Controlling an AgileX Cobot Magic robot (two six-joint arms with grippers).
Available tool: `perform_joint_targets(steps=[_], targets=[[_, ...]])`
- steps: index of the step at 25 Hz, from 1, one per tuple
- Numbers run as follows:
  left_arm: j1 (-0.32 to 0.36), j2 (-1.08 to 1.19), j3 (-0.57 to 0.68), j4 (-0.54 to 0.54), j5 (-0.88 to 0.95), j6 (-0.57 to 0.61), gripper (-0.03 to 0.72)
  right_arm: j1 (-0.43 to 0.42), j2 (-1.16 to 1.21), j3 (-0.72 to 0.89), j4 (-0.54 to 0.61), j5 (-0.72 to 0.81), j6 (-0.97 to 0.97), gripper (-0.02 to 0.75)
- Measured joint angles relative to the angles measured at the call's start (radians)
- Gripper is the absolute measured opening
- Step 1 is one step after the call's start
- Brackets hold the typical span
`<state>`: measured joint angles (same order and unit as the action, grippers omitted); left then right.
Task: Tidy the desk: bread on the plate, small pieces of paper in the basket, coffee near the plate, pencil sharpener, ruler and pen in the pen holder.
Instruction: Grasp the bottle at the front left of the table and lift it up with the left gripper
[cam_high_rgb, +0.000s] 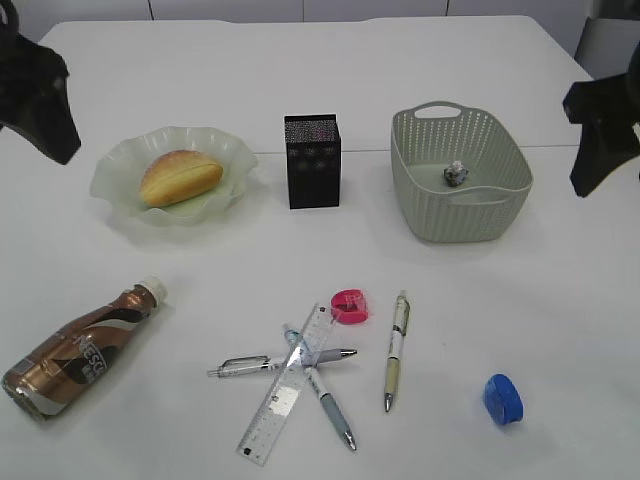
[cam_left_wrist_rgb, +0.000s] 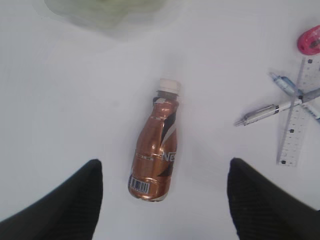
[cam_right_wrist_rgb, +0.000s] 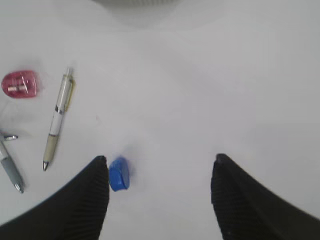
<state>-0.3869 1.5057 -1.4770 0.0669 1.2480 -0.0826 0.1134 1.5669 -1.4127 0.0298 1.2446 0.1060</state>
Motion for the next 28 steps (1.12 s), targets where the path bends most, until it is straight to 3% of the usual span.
perform_joint_targets(steps=[5, 12, 18, 28], targets=[[0.0, 0.111, 0.0, 0.006, -0.004, 0.013, 0.56, 0.0, -0.111, 0.112, 0.027, 0.0, -0.003, 0.505], [0.0, 0.23, 0.056, 0.017, -0.021, 0.015, 0.56, 0.0, -0.246, 0.127, 0.032, 0.0, -0.005, 0.505], [0.0, 0.232, 0.132, 0.122, -0.023, 0.011, 0.56, 0.0, -0.282, 0.127, 0.039, 0.0, -0.007, 0.505], [0.0, 0.244, 0.132, 0.088, -0.025, -0.006, 0.56, 0.0, -0.294, 0.181, 0.057, 0.002, -0.007, 0.504]])
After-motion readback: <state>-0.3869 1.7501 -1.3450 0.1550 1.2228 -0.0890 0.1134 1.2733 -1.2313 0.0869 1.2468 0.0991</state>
